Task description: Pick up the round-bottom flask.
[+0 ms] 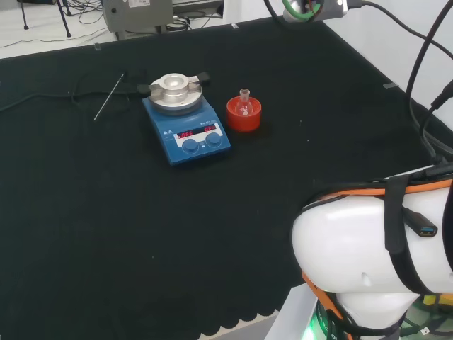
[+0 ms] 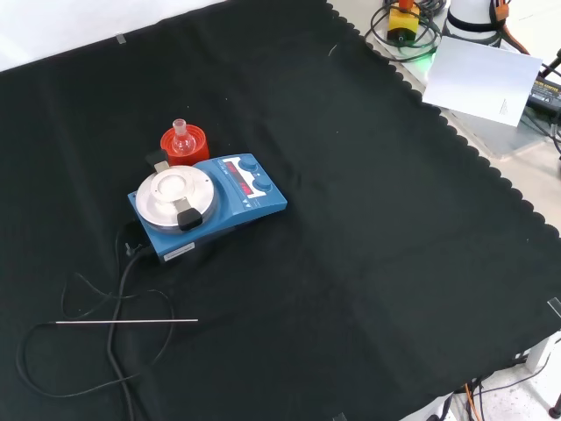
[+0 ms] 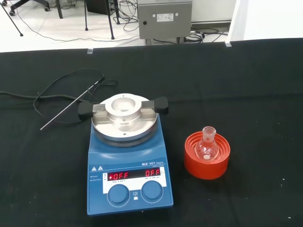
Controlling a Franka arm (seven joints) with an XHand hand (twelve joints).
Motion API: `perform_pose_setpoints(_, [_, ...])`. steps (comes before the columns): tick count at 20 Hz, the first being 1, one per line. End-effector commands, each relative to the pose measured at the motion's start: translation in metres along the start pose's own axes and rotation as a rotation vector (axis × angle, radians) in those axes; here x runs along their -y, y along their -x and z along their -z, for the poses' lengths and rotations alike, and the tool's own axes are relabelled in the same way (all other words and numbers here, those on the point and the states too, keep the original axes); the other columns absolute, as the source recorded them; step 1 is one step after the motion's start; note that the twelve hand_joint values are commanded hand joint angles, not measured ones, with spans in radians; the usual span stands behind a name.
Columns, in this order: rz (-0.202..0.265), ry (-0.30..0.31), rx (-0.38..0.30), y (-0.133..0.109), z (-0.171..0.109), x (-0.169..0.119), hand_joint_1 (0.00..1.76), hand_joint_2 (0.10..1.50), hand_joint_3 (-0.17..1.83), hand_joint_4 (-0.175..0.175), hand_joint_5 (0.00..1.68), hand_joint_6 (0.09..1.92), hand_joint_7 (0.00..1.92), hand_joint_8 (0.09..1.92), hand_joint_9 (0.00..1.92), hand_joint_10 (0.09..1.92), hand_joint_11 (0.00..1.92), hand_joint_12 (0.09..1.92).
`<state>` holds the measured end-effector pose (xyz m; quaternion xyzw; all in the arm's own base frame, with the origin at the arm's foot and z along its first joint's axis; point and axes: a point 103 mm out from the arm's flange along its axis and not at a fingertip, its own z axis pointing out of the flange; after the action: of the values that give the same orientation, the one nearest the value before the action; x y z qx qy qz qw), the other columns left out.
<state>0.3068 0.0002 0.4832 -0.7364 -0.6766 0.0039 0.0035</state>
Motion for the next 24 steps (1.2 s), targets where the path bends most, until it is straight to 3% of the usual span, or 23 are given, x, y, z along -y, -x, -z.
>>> perform_pose_setpoints(1, [0.001, 0.011, 0.006, 0.001, 0.000, 0.000, 0.12, 1.17, 0.55, -0.051, 0.23, 0.25, 0.09, 0.57, 0.19, 0.65, 0.00, 1.09])
perform_pose_setpoints(5, [-0.004, 0.014, 0.008, 0.001, -0.001, -0.003, 0.09, 1.29, 0.32, -0.048, 0.32, 0.09, 0.11, 0.53, 0.19, 0.63, 0.00, 1.08])
perform_pose_setpoints(14, [-0.037, -0.002, 0.009, 0.008, -0.015, -0.030, 0.11, 1.30, 0.28, -0.050, 0.34, 0.09, 0.12, 0.52, 0.20, 0.63, 0.00, 1.08])
perform_pose_setpoints(24, [-0.090, -0.035, -0.035, 0.032, -0.060, -0.081, 0.25, 1.26, 0.22, -0.060, 0.37, 0.09, 0.16, 0.55, 0.24, 0.64, 0.00, 1.14])
